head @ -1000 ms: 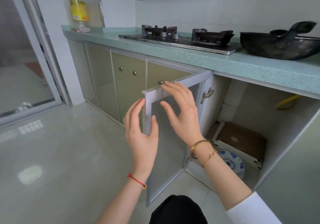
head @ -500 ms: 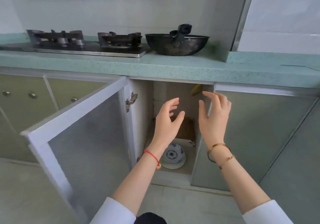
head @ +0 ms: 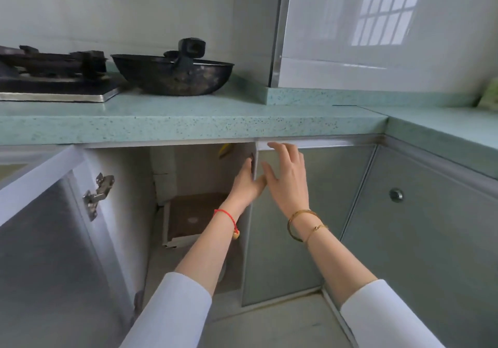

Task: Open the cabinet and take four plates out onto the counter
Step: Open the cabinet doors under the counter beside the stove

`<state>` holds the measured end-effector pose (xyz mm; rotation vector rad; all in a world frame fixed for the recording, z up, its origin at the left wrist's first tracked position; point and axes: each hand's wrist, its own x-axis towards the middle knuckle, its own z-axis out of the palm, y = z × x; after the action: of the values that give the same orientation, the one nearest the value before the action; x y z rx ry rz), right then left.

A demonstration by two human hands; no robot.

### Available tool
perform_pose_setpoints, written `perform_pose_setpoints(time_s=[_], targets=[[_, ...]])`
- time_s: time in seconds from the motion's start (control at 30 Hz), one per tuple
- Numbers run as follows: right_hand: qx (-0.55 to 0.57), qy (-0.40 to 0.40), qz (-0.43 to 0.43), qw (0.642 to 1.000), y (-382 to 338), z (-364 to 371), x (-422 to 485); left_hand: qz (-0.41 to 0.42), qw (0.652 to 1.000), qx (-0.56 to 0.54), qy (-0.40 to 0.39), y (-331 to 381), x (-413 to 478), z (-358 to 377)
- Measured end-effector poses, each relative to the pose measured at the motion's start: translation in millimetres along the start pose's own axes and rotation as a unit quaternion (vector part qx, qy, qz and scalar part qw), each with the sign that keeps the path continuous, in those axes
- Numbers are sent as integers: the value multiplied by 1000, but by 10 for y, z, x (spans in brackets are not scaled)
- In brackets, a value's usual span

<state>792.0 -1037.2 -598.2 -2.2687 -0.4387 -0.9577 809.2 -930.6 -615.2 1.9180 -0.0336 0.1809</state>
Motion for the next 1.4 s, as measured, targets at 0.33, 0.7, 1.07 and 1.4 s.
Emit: perform_pose_setpoints(time_s=[0.33, 0.7, 1.07, 1.4], targets=[[29, 79, -22, 996, -8, -277, -259, 129, 991, -14, 43, -89, -469, 25], [-62, 179, -12, 982, 232, -1316, -845, 171, 976, -101, -89, 241, -1255, 729], [-102, 251, 29, 962, 757, -2230, -1276, 204, 955, -169, -136, 602, -1601, 1823], [-147, 277, 82, 946, 1215, -2783, -1356, 228, 961, -125, -92, 939, -1631, 2794]])
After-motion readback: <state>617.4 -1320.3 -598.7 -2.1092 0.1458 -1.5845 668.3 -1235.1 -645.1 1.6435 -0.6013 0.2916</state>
